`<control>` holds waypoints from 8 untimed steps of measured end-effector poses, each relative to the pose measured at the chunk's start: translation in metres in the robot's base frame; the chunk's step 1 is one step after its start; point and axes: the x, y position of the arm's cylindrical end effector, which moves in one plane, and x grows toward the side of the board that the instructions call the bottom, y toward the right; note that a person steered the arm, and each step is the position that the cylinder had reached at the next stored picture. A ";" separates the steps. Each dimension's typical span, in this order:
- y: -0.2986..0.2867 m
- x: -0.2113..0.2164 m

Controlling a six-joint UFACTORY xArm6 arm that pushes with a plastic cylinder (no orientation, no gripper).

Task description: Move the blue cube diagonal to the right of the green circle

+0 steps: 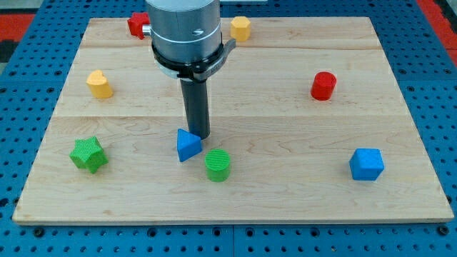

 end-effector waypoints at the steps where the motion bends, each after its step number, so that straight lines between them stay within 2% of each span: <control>1: -0.003 0.008; 3: -0.053 0.023; 4: -0.054 0.028; 5: -0.038 0.007; 6: -0.065 -0.024; 8: -0.166 -0.008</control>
